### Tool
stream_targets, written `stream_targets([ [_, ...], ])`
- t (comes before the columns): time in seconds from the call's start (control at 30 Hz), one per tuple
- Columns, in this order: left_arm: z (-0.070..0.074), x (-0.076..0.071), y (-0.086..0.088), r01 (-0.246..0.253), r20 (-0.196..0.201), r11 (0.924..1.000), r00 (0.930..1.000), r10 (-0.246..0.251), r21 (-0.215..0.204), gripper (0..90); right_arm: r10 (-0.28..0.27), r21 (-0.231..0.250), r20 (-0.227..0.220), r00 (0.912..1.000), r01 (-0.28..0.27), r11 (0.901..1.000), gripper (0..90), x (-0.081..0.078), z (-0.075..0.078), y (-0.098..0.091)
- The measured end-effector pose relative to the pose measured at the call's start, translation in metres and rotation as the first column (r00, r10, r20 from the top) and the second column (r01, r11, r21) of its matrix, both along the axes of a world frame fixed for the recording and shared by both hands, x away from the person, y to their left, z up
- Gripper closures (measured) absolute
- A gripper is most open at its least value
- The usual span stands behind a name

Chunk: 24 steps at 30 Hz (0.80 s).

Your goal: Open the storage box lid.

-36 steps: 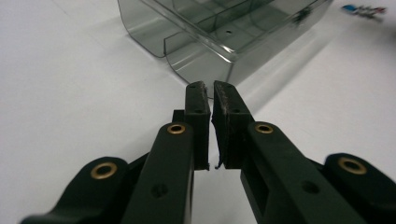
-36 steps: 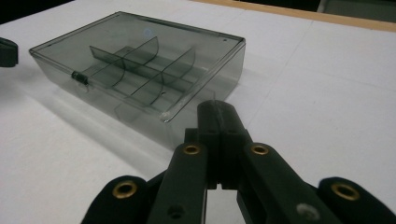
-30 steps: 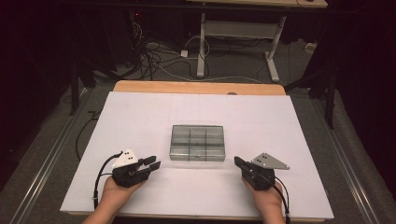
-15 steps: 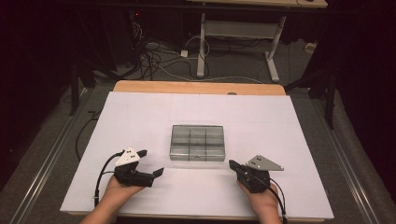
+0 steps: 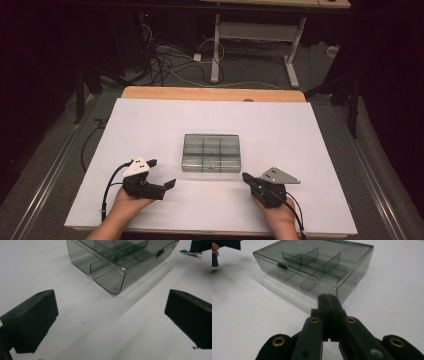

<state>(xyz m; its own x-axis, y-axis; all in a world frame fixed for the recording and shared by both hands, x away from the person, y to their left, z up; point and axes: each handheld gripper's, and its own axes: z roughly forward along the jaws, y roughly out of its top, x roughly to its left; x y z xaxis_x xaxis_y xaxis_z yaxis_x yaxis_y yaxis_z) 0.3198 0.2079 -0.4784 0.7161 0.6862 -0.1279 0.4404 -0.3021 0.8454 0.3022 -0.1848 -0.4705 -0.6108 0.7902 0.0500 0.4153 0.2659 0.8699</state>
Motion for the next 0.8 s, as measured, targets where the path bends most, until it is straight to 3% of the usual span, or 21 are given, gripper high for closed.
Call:
stream_targets([
  [0.47, 0.000, -0.006, 0.005, -0.004, 0.003, 1.0000, 1.0000, 0.004, 0.002, 0.0, 0.081, -0.025, -0.014, 0.9967, -0.081, 0.9964, 90.0, 0.004, -0.002, 0.028],
  [0.8, 0.000, -0.005, 0.007, 0.009, -0.013, 0.9994, 0.9999, -0.009, -0.034, 0.0, 0.115, 0.007, -0.025, 0.9931, -0.114, 0.9934, 90.0, 0.009, -0.001, 0.041],
])
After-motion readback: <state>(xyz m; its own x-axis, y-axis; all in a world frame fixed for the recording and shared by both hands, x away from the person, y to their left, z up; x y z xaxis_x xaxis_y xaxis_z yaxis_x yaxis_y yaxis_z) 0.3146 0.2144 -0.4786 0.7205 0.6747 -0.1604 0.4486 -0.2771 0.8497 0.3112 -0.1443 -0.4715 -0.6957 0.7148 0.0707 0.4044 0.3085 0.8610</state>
